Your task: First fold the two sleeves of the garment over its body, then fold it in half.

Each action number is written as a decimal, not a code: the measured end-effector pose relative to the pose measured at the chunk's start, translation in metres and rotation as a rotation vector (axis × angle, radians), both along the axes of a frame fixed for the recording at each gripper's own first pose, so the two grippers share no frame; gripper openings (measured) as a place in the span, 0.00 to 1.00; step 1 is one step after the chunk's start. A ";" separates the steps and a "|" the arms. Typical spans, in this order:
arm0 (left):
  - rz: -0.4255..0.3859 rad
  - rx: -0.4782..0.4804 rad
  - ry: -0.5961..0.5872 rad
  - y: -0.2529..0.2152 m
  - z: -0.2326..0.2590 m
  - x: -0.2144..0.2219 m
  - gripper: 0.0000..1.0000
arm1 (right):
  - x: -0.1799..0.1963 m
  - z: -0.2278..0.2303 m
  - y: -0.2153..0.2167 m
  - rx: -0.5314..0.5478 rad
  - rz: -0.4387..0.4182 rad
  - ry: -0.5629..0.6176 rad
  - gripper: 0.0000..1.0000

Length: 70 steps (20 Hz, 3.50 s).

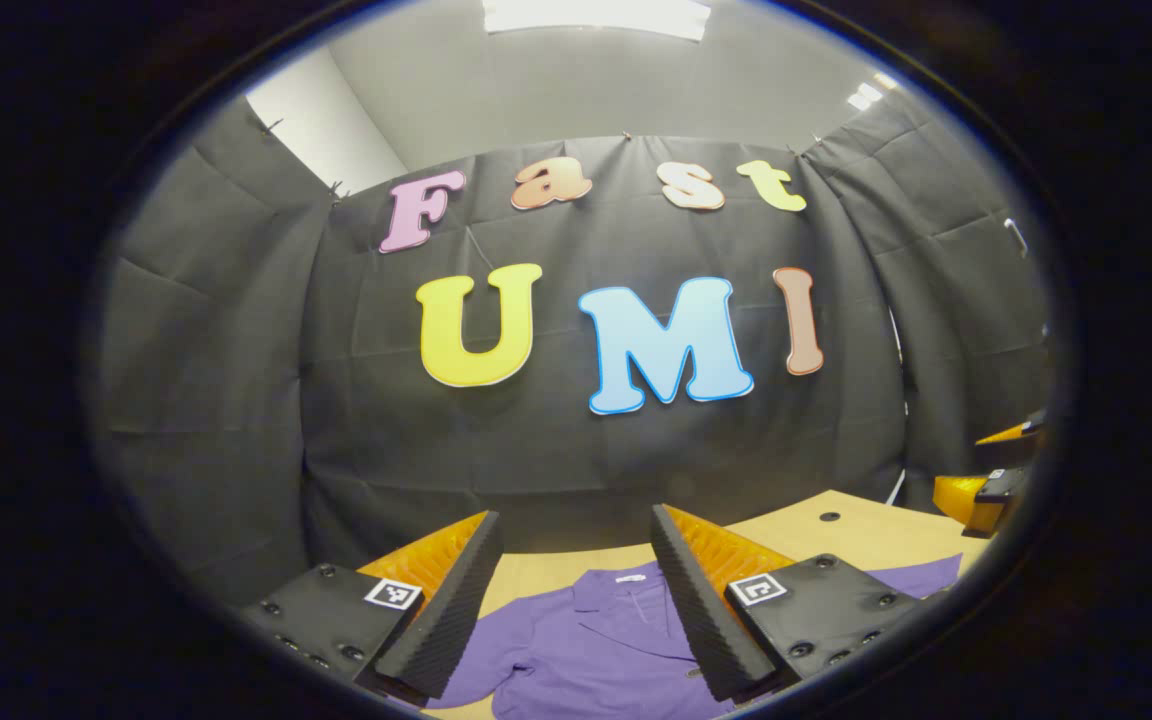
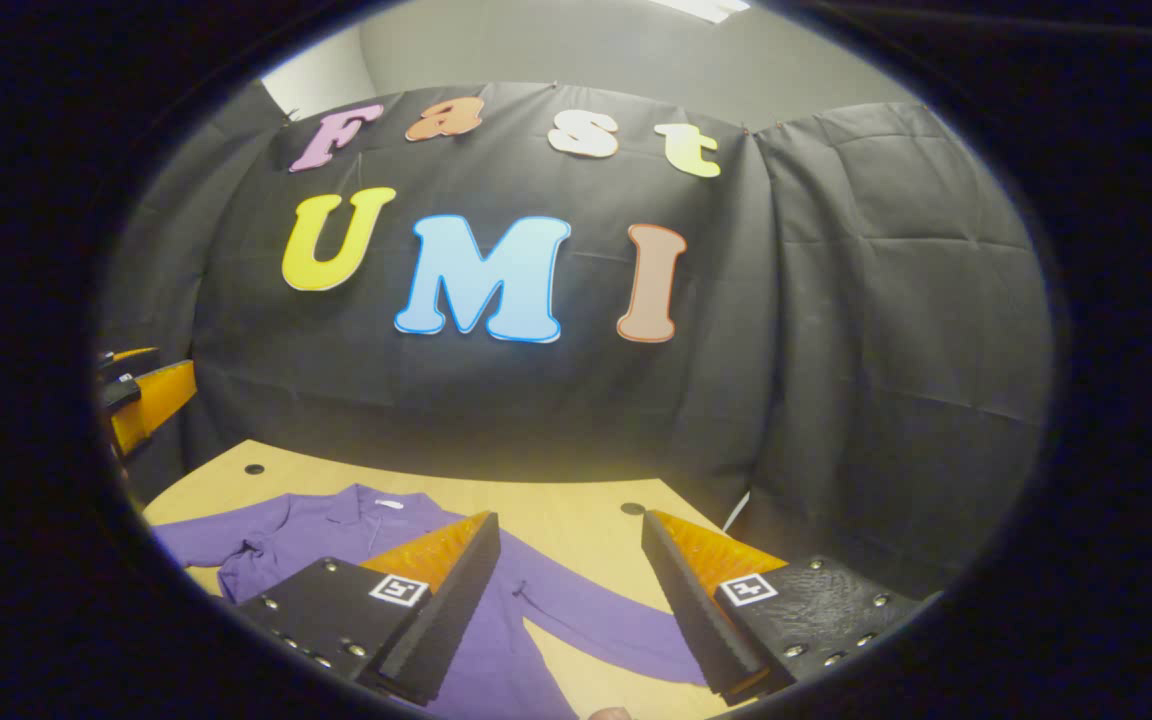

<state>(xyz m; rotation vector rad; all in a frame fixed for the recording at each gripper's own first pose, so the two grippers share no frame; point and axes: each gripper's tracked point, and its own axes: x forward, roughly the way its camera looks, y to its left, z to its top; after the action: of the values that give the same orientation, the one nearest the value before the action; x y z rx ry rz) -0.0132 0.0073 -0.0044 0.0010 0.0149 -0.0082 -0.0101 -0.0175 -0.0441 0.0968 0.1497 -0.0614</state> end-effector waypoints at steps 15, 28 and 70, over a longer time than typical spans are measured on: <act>0.012 0.028 0.018 0.000 -0.007 -0.005 0.95 | -0.016 -0.149 -0.092 0.088 -0.228 0.416 0.91; 0.056 0.045 0.074 0.007 -0.026 -0.009 0.95 | -0.019 -0.275 -0.148 0.253 -0.409 0.705 0.91; 0.123 -0.004 0.107 0.072 -0.054 -0.039 0.96 | 0.092 -0.156 -0.055 0.497 -0.084 0.464 0.03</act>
<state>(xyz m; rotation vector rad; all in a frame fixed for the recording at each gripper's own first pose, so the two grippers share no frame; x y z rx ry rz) -0.0523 0.0793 -0.0585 -0.0040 0.1219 0.1147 0.0820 -0.0726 -0.1997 0.5862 0.6236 -0.1296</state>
